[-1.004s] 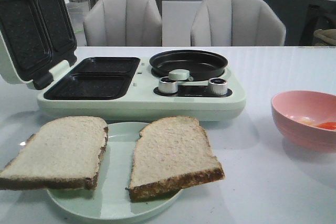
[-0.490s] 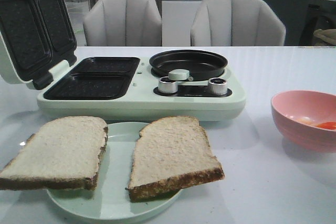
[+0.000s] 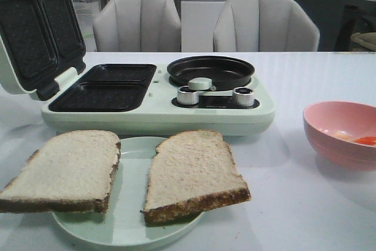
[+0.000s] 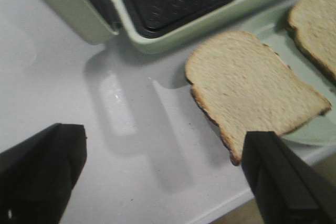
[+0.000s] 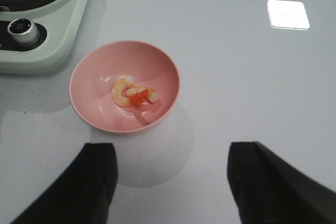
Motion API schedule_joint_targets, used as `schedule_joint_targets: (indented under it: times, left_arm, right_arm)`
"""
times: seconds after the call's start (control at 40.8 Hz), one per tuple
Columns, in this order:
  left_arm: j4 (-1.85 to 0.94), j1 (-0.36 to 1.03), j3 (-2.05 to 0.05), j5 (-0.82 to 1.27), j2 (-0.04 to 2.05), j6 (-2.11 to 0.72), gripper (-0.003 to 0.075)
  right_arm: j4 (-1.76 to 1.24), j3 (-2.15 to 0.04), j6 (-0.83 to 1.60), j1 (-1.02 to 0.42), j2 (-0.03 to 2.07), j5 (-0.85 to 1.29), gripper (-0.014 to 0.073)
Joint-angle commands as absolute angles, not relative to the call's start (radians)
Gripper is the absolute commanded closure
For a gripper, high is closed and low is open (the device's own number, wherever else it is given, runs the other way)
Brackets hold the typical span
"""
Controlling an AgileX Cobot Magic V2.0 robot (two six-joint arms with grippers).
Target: Make breakfast with bread and shrimp
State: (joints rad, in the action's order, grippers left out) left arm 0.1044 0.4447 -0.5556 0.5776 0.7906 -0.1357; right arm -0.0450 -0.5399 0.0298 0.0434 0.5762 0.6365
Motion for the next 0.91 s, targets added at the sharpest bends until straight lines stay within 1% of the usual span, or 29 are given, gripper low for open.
schedule_joint_targets:
  times: [0.0, 0.073, 0.147, 0.269, 0.441, 0.612, 0.882]
  left_arm:
    - [0.204, 0.584, -0.553, 0.512, 0.816, -0.142, 0.0085]
    - [0.289, 0.692, -0.513, 0.508, 0.829, -0.132, 0.0085]
    - [0.434, 0.787, -0.483, 0.506, 0.842, -0.032, 0.0095]
    - [0.725, 0.904, -0.457, 0.563, 0.895, 0.205, 0.0134]
    - [1.006, 1.037, -0.449, 0.65, 1.032, 0.38, 0.0137]
    - [1.172, 1.054, -0.449, 0.652, 1.175, 0.507, 0.0138]
    - [1.306, 1.043, -0.449, 0.641, 1.316, 0.634, 0.0138]
  right_arm:
    - [-0.035, -0.575, 0.033, 0.047, 0.586, 0.571, 0.0037]
    - [-0.035, -0.575, 0.033, 0.047, 0.586, 0.571, 0.0037]
    - [-0.035, -0.575, 0.033, 0.047, 0.586, 0.571, 0.0037]
    - [-0.035, -0.575, 0.033, 0.047, 0.586, 0.571, 0.0037]
    - [-0.035, -0.575, 0.033, 0.047, 0.586, 0.571, 0.0037]
    - [-0.035, -0.575, 0.033, 0.047, 0.586, 0.571, 0.0037]
    - [-0.035, -0.575, 0.033, 0.047, 0.586, 0.571, 0.0037]
